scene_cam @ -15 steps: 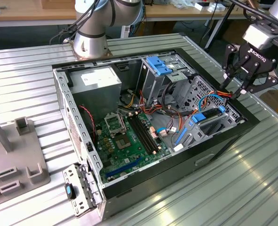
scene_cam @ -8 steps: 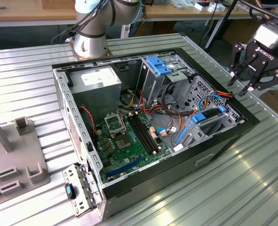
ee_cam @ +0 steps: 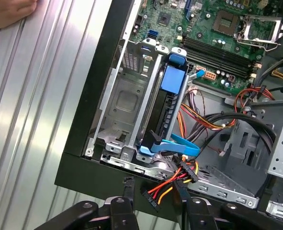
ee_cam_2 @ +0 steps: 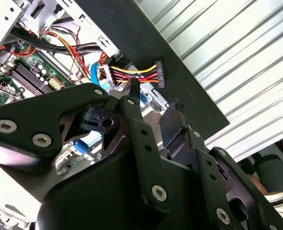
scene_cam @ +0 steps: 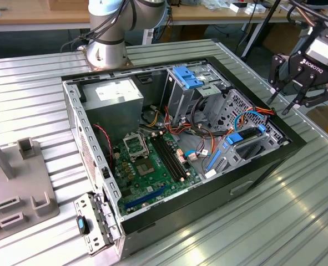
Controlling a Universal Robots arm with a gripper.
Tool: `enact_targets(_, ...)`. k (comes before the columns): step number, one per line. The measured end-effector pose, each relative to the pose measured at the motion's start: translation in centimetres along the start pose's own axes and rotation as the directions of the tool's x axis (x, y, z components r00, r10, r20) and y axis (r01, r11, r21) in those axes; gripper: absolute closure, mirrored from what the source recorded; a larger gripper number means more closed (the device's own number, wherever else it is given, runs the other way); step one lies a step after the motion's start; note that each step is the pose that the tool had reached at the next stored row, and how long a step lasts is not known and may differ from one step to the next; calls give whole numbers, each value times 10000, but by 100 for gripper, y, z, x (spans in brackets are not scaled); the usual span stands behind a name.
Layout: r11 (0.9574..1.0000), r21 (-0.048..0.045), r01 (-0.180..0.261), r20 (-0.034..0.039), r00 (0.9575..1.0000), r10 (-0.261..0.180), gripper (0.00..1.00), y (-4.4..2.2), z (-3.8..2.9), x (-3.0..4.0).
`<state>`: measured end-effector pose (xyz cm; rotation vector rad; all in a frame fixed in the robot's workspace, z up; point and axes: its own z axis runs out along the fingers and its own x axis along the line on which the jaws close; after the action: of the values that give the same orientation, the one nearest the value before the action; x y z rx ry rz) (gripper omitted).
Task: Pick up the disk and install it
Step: 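Insert the first disk wire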
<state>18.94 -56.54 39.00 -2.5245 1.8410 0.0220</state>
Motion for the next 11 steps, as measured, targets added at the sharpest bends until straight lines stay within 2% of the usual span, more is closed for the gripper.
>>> enact_targets(11,10000,0,13,3,10000,-13,56,0,1,0)
